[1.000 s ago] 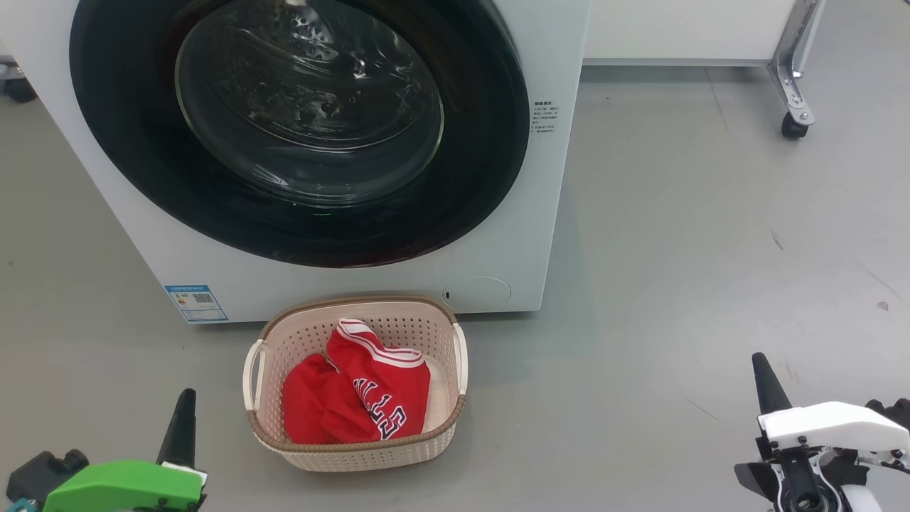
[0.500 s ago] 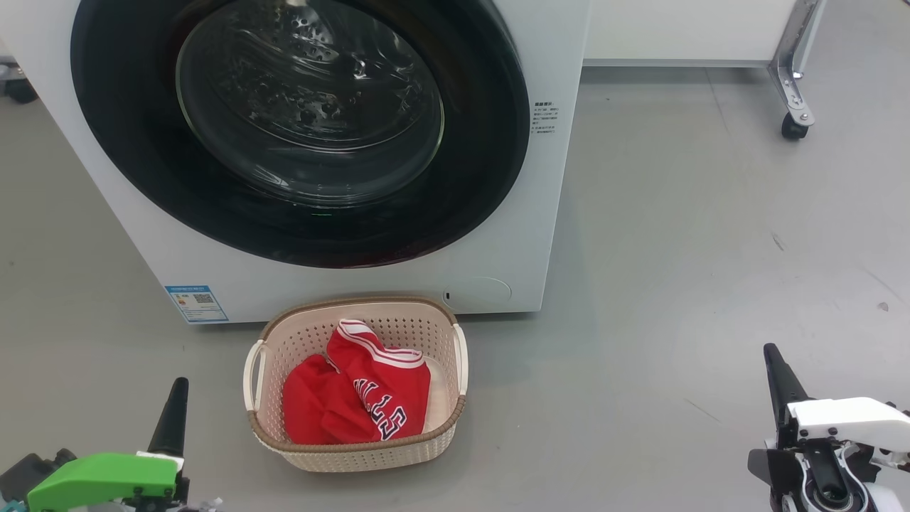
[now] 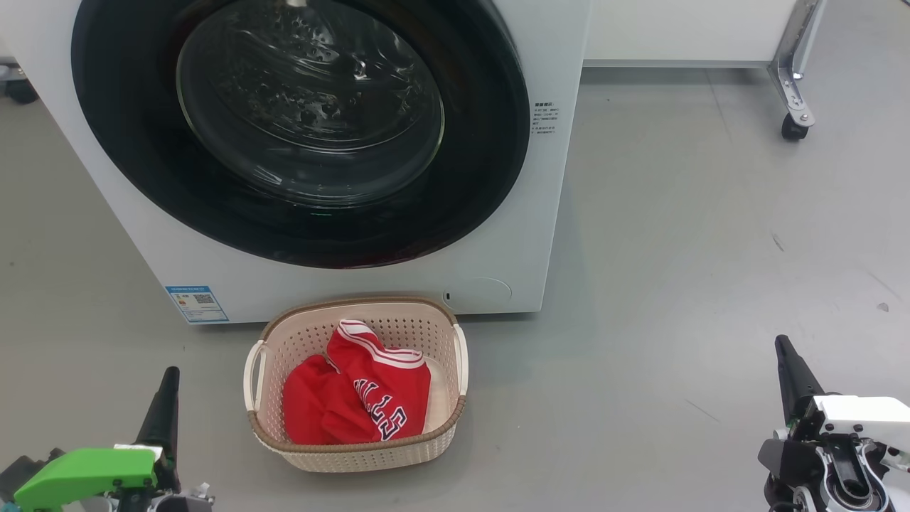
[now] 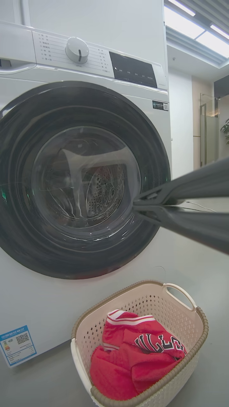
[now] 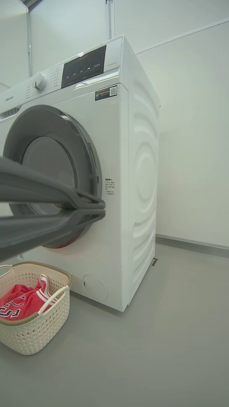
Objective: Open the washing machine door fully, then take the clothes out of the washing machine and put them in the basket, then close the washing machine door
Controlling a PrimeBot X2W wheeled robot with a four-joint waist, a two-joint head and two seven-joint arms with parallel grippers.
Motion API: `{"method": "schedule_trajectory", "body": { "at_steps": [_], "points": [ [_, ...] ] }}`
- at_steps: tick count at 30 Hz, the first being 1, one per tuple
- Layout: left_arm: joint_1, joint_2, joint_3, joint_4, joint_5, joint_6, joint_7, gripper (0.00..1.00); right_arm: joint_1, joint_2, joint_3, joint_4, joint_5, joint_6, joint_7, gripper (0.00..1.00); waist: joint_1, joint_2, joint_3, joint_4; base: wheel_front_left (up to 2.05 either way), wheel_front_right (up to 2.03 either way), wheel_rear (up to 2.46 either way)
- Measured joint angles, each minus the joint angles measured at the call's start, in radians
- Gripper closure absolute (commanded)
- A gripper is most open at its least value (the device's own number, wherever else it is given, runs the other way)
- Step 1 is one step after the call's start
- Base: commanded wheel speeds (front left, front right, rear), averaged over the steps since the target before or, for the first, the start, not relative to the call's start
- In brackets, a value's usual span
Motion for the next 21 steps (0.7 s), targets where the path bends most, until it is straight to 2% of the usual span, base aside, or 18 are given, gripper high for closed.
{"method": "schedule_trajectory", "body": {
  "at_steps": [21],
  "points": [
    [-0.004,-0.001,0.002,0.01,0.0,-0.005,0.0,1.0,-0.003,0.001,-0.001,-0.001,0.0,0.0,0.004,1.0,0.0,0.0,0.0,0.0,0.0,0.0,0.0]
  ]
}}
